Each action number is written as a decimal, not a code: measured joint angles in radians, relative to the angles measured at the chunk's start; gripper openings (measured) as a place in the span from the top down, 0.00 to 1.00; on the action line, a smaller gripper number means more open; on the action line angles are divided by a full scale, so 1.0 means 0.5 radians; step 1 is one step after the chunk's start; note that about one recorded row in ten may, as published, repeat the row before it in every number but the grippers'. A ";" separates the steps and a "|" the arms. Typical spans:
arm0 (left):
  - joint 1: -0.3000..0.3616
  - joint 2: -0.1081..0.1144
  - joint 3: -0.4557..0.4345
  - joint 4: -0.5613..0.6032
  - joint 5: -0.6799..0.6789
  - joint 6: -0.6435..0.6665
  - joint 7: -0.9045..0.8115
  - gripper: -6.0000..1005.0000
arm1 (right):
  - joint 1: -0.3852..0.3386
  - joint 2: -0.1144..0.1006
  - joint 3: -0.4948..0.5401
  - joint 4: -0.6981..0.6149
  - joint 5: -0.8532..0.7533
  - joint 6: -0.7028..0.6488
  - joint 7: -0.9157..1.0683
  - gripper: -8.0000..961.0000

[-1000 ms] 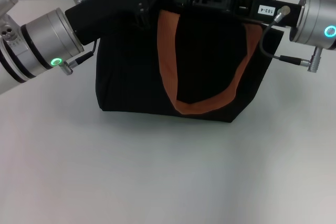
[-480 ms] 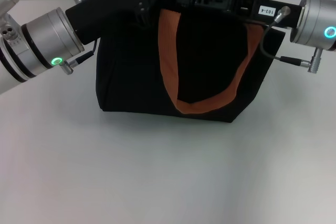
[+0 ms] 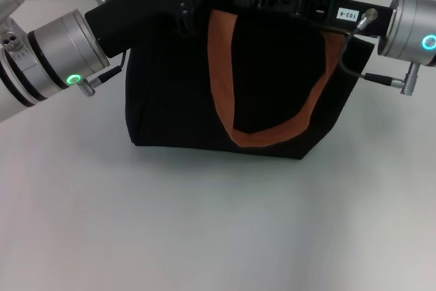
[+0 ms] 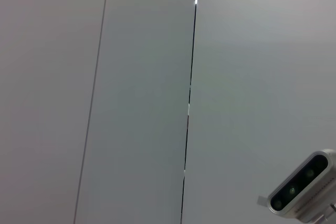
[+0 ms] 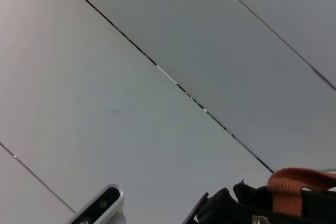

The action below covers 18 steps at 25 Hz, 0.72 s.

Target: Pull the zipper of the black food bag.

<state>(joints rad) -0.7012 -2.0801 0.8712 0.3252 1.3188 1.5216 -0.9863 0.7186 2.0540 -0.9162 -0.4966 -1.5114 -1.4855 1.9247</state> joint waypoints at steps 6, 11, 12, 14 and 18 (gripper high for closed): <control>0.001 0.000 0.000 0.000 0.000 0.001 0.000 0.84 | -0.026 -0.003 0.004 -0.007 0.000 -0.001 0.001 0.97; 0.014 0.000 -0.006 0.000 -0.004 0.001 0.000 0.84 | -0.064 -0.014 0.013 -0.014 0.011 -0.001 0.005 0.99; 0.016 0.000 -0.003 0.000 -0.012 0.001 0.000 0.84 | -0.064 -0.017 0.013 -0.014 0.012 -0.001 0.007 0.99; 0.016 0.000 -0.002 0.000 -0.012 0.001 0.000 0.84 | -0.063 -0.018 0.013 -0.014 0.013 -0.003 0.008 0.99; 0.016 0.000 -0.002 0.000 -0.013 0.001 0.000 0.84 | -0.057 -0.022 0.013 -0.014 0.012 -0.005 0.009 0.99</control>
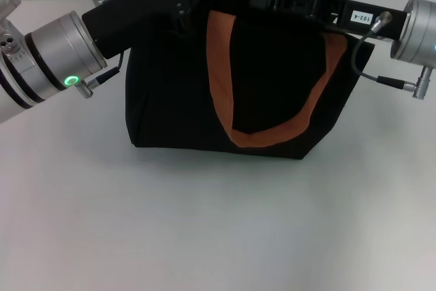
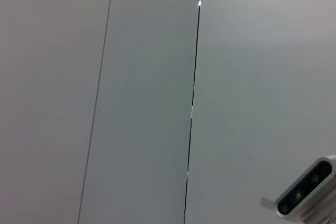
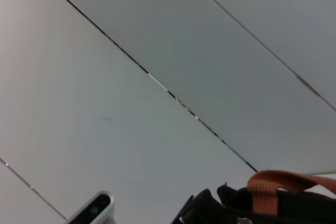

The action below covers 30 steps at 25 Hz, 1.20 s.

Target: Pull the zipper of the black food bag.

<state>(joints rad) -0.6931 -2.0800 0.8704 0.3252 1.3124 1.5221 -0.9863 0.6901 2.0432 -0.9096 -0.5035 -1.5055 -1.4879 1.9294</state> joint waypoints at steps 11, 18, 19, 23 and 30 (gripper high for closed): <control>0.036 0.000 -0.011 -0.001 -0.005 0.001 0.000 0.84 | -0.023 -0.034 0.000 0.010 -0.011 0.087 0.066 0.99; 0.045 0.000 -0.012 -0.003 -0.006 0.002 0.000 0.83 | -0.077 -0.054 0.000 0.016 -0.011 0.167 0.083 0.99; 0.048 0.000 -0.013 -0.003 -0.006 0.002 0.000 0.83 | -0.101 -0.063 0.004 0.011 -0.011 0.179 0.095 0.99; 0.053 0.000 -0.011 -0.003 -0.013 0.002 0.000 0.83 | -0.132 -0.077 0.049 0.012 -0.009 0.182 0.104 0.99; 0.064 0.000 -0.012 -0.003 -0.030 0.002 0.000 0.83 | -0.248 -0.103 0.195 0.010 -0.011 0.193 0.103 0.99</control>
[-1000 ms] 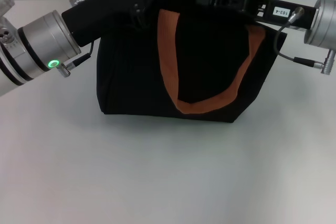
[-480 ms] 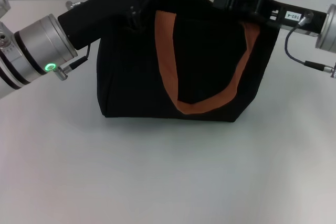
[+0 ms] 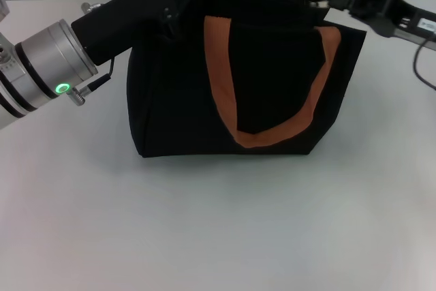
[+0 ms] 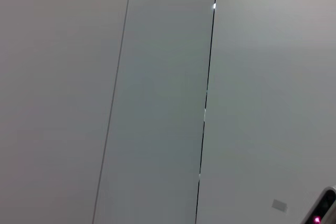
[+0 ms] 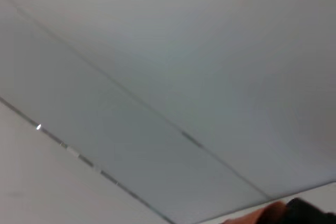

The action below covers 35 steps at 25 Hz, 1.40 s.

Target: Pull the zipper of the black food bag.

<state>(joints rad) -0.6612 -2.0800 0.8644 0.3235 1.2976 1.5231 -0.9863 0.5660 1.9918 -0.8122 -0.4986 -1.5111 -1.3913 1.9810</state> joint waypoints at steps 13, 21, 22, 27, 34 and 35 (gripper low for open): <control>0.027 0.006 -0.010 0.017 -0.093 -0.167 0.000 0.83 | -0.190 0.054 0.383 0.003 0.020 -0.196 -0.273 0.99; 0.097 0.007 -0.006 0.027 -0.157 -0.221 0.103 0.82 | -0.256 0.162 0.479 0.031 0.021 -0.472 -0.829 0.85; 0.111 0.006 -0.009 0.028 -0.164 -0.196 0.110 0.82 | -0.257 0.167 0.478 0.056 0.021 -0.509 -0.905 0.81; 0.212 0.009 -0.024 0.029 -0.233 -0.036 0.076 0.82 | -0.262 0.170 0.481 0.208 0.022 -0.662 -1.211 0.61; 0.500 0.023 -0.034 0.033 -0.458 0.341 0.082 0.69 | -0.285 0.176 0.460 0.322 0.014 -0.735 -1.506 0.43; 0.557 0.025 -0.035 0.037 -0.470 0.387 0.082 0.67 | -0.285 0.176 0.460 0.322 0.014 -0.735 -1.506 0.41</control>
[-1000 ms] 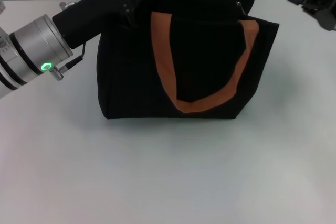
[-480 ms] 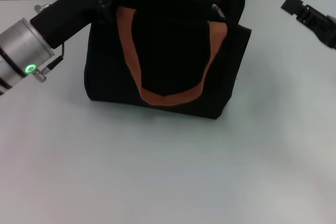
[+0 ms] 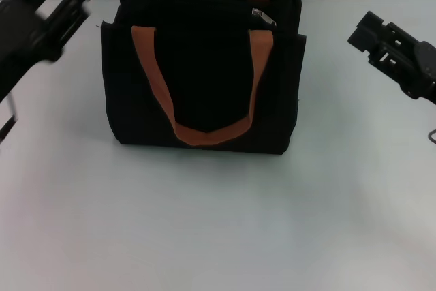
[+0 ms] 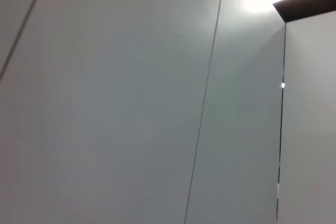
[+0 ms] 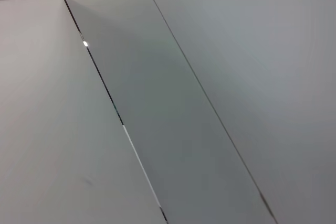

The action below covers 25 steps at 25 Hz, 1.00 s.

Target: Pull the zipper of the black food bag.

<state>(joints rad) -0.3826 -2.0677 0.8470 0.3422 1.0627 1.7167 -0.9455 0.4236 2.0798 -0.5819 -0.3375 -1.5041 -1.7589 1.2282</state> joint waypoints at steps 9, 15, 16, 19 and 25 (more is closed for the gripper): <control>0.238 0.077 0.173 0.071 0.589 0.314 0.080 0.32 | 0.003 0.001 -0.095 0.036 -0.109 -0.064 -0.304 0.33; 0.250 0.075 0.182 0.073 0.988 0.347 0.200 0.19 | 0.013 0.000 -0.507 -0.089 -0.459 -0.233 -0.719 0.34; 0.250 0.075 0.182 0.073 0.988 0.347 0.200 0.19 | 0.016 0.003 -0.575 -0.091 -0.482 -0.229 -0.782 0.34; 0.220 0.056 0.180 0.116 1.240 0.331 0.235 0.19 | 0.025 0.007 -0.686 -0.084 -0.493 -0.199 -0.859 0.34; 0.188 0.044 0.166 0.128 1.272 0.263 0.236 0.19 | 0.038 0.009 -0.707 -0.071 -0.495 -0.149 -0.852 0.34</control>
<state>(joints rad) -0.2887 -2.0456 0.9300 0.4062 1.6987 1.8481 -0.8274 0.4427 2.0844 -0.9355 -0.3732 -1.7518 -1.8334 0.8020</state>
